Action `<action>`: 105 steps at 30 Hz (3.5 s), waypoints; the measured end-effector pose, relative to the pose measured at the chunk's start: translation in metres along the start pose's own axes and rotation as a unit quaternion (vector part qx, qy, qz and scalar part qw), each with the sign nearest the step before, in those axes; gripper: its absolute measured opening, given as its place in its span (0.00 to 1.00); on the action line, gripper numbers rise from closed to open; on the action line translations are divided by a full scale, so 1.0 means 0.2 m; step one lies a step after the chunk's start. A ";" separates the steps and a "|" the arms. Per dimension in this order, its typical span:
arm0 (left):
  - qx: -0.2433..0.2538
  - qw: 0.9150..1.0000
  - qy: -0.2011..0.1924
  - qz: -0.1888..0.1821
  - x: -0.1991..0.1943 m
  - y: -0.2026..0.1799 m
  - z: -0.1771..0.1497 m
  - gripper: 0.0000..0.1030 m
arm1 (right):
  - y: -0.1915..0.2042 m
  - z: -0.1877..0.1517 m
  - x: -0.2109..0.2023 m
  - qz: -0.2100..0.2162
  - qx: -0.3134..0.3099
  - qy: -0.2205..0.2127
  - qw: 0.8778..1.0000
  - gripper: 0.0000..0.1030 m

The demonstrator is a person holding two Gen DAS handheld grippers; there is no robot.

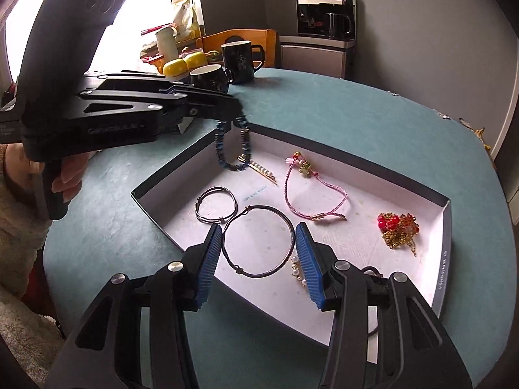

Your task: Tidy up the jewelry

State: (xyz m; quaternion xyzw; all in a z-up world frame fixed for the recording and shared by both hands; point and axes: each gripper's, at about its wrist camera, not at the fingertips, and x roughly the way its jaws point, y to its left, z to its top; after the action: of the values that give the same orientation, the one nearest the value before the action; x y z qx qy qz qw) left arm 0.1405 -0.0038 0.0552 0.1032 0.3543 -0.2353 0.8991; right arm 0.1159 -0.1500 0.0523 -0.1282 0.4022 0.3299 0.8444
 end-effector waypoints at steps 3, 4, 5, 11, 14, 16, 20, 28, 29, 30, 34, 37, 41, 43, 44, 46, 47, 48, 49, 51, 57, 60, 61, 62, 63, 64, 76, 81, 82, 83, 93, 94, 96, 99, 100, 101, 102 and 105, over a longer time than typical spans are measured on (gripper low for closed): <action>-0.016 1.000 0.016 -0.017 0.08 0.03 0.00 0.07 | 0.00 0.00 0.05 0.007 -0.005 0.017 1.000 0.46; -0.019 0.999 0.028 -0.016 0.12 0.04 -0.01 0.07 | 0.00 0.01 0.07 0.009 -0.007 0.025 1.000 0.46; -0.021 0.999 0.041 -0.011 0.15 0.06 -0.03 0.07 | 0.00 0.01 0.08 0.009 -0.008 0.030 0.999 0.46; -0.040 0.995 0.086 0.006 0.23 0.15 -0.11 0.07 | 0.02 0.02 0.15 0.012 -0.023 0.058 0.998 0.46; -0.038 0.995 0.096 0.010 0.22 0.16 -0.14 0.07 | 0.02 0.03 0.17 0.010 -0.025 0.065 0.998 0.46; -0.029 0.994 0.100 0.013 0.21 0.15 -0.16 0.07 | 0.02 0.04 0.19 0.010 -0.027 0.069 0.997 0.46; -0.041 0.993 0.108 0.025 0.24 0.19 -0.18 0.07 | 0.03 0.05 0.21 0.020 -0.027 0.074 0.997 0.46; -0.062 0.992 0.107 0.029 0.30 0.24 -0.15 0.07 | 0.05 0.07 0.24 0.017 -0.025 0.081 0.996 0.46; -0.063 0.992 0.108 0.029 0.30 0.24 -0.16 0.07 | 0.05 0.07 0.24 0.018 -0.024 0.080 0.996 0.46; -0.063 0.992 0.108 0.029 0.30 0.24 -0.16 0.07 | 0.05 0.07 0.24 0.018 -0.023 0.081 0.996 0.46; -0.054 0.992 0.110 0.031 0.30 0.22 -0.16 0.08 | 0.05 0.08 0.24 0.016 -0.025 0.082 0.996 0.46; -0.049 0.993 0.106 0.030 0.29 0.21 -0.15 0.20 | 0.05 0.08 0.24 0.014 -0.025 0.082 0.996 0.46; -0.044 0.994 0.097 0.029 0.26 0.19 -0.15 0.29 | 0.05 0.07 0.22 0.014 -0.021 0.075 0.997 0.48; -0.044 0.995 0.085 0.028 0.22 0.18 -0.14 0.34 | 0.05 0.07 0.18 0.011 -0.022 0.064 0.998 0.59; -0.044 0.996 0.078 0.027 0.20 0.17 -0.14 0.34 | 0.05 0.07 0.16 0.006 -0.024 0.056 0.998 0.62; -0.044 0.997 0.066 0.025 0.15 0.16 -0.13 0.37 | 0.05 0.07 0.12 -0.002 -0.028 0.047 0.999 0.63; -0.043 0.997 0.060 0.025 0.13 0.15 -0.13 0.42 | 0.05 0.06 0.09 -0.004 -0.028 0.043 0.999 0.66; -0.042 0.997 0.055 0.026 0.10 0.14 -0.12 0.49 | 0.05 0.05 0.07 -0.006 -0.028 0.039 0.999 0.69; -0.040 0.998 0.049 0.029 0.08 0.13 -0.12 0.52 | 0.05 0.04 0.04 -0.007 -0.026 0.035 0.999 0.74; -0.036 0.998 0.043 0.033 0.04 0.11 -0.12 0.59 | 0.05 0.02 -0.01 -0.009 -0.022 0.027 0.999 0.77; -0.027 0.999 0.031 0.033 -0.02 0.03 -0.12 0.70 | 0.01 -0.06 -0.13 -0.018 -0.002 0.016 1.000 0.88; -0.026 0.999 0.028 0.033 -0.04 0.01 -0.13 0.75 | -0.01 -0.09 -0.17 -0.029 0.013 0.016 0.999 0.90; -0.027 0.999 0.027 0.034 -0.05 0.00 -0.13 0.76 | -0.02 -0.11 -0.18 -0.035 0.018 0.015 0.999 0.92; -0.028 0.999 0.026 0.035 -0.06 -0.01 -0.13 0.77 | -0.03 -0.12 -0.20 -0.040 0.023 0.012 0.999 0.94; -0.030 0.999 0.024 0.035 -0.07 -0.01 -0.14 0.78 | -0.03 -0.13 -0.21 -0.044 0.028 0.008 0.999 0.95; -0.032 0.999 0.023 0.035 -0.08 -0.02 -0.14 0.79 | -0.04 -0.15 -0.23 -0.048 0.033 0.005 0.998 0.95; -0.035 0.999 0.008 0.032 -0.35 -0.11 -0.33 0.89 | -0.05 -0.34 -0.46 -0.108 0.047 -0.024 0.993 0.95; -0.037 0.999 0.020 0.027 -0.41 -0.17 -0.42 0.93 | -0.03 -0.40 -0.48 -0.106 0.044 -0.015 0.993 0.95; -0.044 0.998 0.020 0.030 -0.41 -0.19 -0.44 0.93 | -0.03 -0.41 -0.48 -0.100 0.050 -0.017 0.994 0.95; -0.055 0.998 0.020 0.036 -0.41 -0.20 -0.46 0.93 | -0.03 -0.41 -0.48 -0.096 0.059 -0.020 0.993 0.95; -0.129 0.977 0.021 0.167 -0.29 -0.23 -0.51 0.94 | -0.06 -0.41 -0.43 -0.165 0.161 -0.062 0.971 0.95; -0.134 0.976 0.017 0.170 -0.29 -0.23 -0.50 0.94 | -0.06 -0.41 -0.43 -0.177 0.161 -0.066 0.969 0.95; -0.146 0.973 0.009 0.178 -0.30 -0.22 -0.49 0.95 | -0.05 -0.41 -0.41 -0.196 0.167 -0.071 0.964 0.95; -0.151 0.970 0.000 0.192 -0.29 -0.24 -0.48 0.96 | -0.04 -0.41 -0.40 -0.212 0.173 -0.077 0.959 0.95; -0.148 0.969 -0.001 0.196 -0.28 -0.25 -0.48 0.96 | -0.04 -0.41 -0.39 -0.219 0.171 -0.078 0.957 0.95; -0.143 0.969 -0.002 0.200 -0.28 -0.26 -0.48 0.96 | -0.04 -0.41 -0.39 -0.223 0.170 -0.080 0.956 0.95; -0.138 0.969 -0.004 0.203 -0.27 -0.27 -0.48 0.96 | -0.03 -0.41 -0.38 -0.224 0.170 -0.082 0.956 0.95; -0.131 0.971 -0.005 0.202 -0.26 -0.29 -0.48 0.96 | -0.03 -0.40 -0.38 -0.224 0.169 -0.085 0.956 0.95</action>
State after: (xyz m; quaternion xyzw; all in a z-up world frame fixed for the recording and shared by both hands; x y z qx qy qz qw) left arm 0.0216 -0.0026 0.0208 0.0526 0.3492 -0.0010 0.9356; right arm 0.0373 -0.2275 0.0582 -0.0418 0.3402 0.0694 0.9368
